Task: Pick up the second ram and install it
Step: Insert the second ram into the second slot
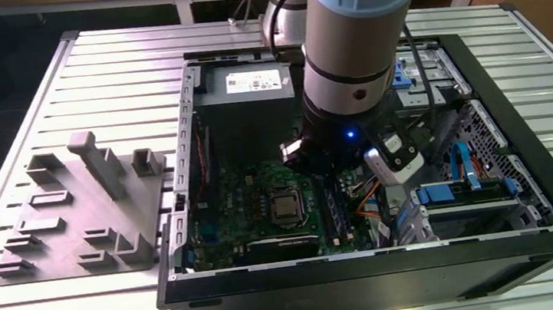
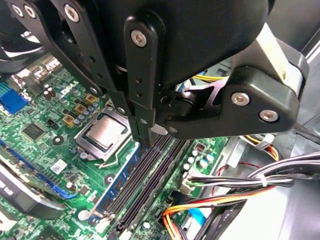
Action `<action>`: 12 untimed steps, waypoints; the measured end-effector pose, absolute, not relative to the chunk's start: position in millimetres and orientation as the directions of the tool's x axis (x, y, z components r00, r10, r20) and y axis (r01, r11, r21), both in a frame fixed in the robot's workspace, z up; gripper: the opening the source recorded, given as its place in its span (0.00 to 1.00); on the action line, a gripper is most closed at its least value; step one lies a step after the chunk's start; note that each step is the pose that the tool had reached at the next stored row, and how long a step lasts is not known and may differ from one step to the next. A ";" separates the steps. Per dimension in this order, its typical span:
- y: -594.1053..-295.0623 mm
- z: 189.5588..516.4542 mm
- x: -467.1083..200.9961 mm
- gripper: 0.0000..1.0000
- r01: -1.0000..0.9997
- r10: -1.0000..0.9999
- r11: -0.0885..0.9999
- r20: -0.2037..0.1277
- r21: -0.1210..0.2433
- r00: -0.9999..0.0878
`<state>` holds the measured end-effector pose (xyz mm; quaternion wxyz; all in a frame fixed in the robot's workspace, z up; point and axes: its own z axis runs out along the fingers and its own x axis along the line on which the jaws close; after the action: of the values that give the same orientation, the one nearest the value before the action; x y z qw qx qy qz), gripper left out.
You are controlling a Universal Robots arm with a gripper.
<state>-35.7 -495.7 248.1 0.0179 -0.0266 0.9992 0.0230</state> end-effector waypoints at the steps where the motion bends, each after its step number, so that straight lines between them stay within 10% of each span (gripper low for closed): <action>1: -495.5 246.6 -35.7 0.08 -0.054 -0.052 0.998 -0.037 0.045 -0.998; 12: -494.0 238.7 -35.8 0.08 -0.054 -0.052 0.997 -0.037 0.049 -0.998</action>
<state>-35.8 -494.0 238.7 0.0180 -0.0265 0.9992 0.0249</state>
